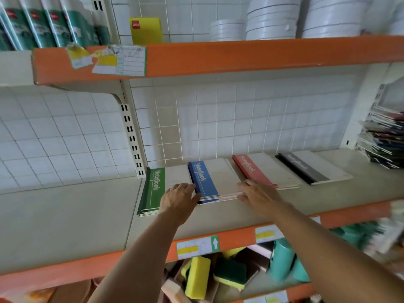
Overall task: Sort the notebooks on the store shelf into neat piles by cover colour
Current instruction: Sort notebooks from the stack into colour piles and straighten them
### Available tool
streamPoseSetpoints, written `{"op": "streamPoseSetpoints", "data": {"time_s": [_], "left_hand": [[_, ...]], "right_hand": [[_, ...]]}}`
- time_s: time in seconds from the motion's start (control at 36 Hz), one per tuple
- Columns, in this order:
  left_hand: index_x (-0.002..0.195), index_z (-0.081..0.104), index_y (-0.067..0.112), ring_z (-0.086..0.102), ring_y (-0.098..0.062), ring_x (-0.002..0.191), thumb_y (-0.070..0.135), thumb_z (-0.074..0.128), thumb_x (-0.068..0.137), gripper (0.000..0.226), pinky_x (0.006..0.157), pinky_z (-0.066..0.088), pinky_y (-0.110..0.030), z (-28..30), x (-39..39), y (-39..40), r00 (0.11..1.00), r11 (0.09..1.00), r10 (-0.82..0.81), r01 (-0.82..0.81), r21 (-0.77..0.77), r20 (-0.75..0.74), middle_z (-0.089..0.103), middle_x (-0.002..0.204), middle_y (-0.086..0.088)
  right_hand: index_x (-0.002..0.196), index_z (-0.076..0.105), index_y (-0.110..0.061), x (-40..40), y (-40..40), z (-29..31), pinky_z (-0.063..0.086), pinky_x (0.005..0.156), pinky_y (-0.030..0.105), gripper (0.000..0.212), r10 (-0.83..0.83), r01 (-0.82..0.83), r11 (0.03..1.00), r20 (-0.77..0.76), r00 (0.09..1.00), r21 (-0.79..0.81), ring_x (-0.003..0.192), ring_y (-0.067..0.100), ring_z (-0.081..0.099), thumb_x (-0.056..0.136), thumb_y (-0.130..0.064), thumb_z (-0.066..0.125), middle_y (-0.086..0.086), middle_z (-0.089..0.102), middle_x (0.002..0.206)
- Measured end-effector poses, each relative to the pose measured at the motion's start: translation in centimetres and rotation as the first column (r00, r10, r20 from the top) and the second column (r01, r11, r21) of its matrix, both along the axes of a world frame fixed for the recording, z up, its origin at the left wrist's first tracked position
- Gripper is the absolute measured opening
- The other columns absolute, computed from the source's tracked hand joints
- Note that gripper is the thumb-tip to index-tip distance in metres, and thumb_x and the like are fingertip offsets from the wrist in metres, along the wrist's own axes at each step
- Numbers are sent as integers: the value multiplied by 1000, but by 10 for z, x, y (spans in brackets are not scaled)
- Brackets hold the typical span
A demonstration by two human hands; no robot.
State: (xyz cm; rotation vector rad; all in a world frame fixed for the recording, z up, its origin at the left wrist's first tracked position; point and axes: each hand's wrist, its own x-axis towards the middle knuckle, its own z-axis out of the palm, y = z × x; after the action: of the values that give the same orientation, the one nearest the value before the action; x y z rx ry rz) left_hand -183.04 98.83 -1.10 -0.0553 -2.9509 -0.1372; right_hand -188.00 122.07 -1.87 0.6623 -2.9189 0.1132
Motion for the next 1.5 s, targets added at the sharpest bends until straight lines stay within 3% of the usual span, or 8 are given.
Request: {"op": "streamPoseSetpoints", "data": {"time_s": [0.5,0.92,1.06,1.28,1.5], "left_hand": [[131,52,28,49,-19,124,50,33,99,43,98,36,-28,0,15,204,981,979,-193,192,-63,-9,54,134,3],[126,53,25,52,-21,117,49,30,100,42,93,41,-32,-4,42,396,948,941,-317,313,-126,-9,57,126,1],[123,54,25,54,-20,115,48,31,100,40,90,43,-32,3,40,442,925,917,-378,367,-154,-44,58,123,2],[125,53,27,54,-18,114,50,30,100,42,91,43,-32,17,15,512,911,909,-401,384,-164,-91,58,123,4],[126,51,22,56,-18,110,48,27,101,44,88,45,-31,38,-29,575,896,902,-416,385,-195,-153,57,122,2]], "right_hand": [[138,41,-18,81,207,7,42,99,38,45,-305,304,952,46,951,25,125,26,47,100,-40,40,2,48,140],[146,33,-20,160,399,16,40,103,37,49,-486,483,874,58,872,55,129,23,45,101,-38,38,2,43,146],[143,38,-20,175,445,27,44,98,36,45,-540,541,841,82,838,9,121,21,52,101,-38,39,2,50,138],[136,42,-17,175,508,38,47,92,36,41,-583,582,813,29,812,32,113,21,56,102,-38,37,3,55,130],[141,39,-22,135,562,55,41,97,30,43,-600,603,795,-53,798,69,124,20,49,102,-39,35,0,48,140]]}}
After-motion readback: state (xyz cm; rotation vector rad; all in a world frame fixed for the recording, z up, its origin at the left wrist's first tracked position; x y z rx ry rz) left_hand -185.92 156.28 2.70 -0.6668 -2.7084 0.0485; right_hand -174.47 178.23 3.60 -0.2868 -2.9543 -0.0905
